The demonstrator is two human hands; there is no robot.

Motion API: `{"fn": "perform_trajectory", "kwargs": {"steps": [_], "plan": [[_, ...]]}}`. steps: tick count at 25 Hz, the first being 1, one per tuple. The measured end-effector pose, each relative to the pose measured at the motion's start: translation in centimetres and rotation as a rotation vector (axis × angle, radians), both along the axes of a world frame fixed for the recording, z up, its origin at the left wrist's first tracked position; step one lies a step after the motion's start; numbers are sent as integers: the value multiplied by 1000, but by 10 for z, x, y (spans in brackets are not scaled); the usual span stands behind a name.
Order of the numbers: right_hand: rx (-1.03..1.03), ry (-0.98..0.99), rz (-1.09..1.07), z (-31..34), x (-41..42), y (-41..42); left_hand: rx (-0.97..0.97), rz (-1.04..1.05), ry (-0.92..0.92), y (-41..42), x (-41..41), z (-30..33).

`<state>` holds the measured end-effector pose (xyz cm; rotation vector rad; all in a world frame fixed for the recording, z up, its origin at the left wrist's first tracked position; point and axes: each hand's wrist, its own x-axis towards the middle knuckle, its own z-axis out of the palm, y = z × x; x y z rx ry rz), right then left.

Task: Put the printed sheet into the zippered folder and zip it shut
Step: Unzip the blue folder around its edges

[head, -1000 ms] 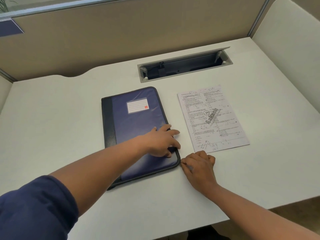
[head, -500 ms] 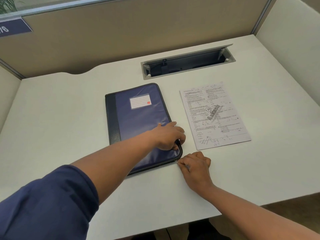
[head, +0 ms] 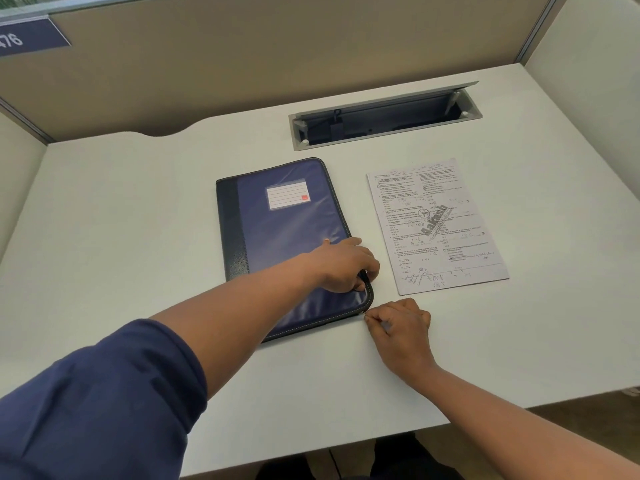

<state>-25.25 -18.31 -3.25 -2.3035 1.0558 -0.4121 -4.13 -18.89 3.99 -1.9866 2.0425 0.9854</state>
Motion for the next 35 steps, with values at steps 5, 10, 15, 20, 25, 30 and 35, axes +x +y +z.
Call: {"fn": "perform_trajectory", "kwargs": {"steps": [5, 10, 15, 20, 25, 30, 35], "plan": [[32, -27, 45, -1, 10, 17, -45, -16, -32, -2, -2, -4], [56, -39, 92, -4, 8, 20, -60, -13, -31, -2, -3, -7], [44, 12, 45, -3, 6, 11, -55, -7, -6, -3, 0, -3], [66, -11, 59, -3, 9, 20, -58, 12, -14, -3, -3, -5], [86, -18, 88, -2, 12, 22, -63, 20, -17, -1, -4, -5], [116, 42, 47, 0, 12, 19, -52, 22, -11, -1, -5, -2], [90, 89, -87, 3, 19, 30, -32, 16, -20, -3, -4, 1]]}}
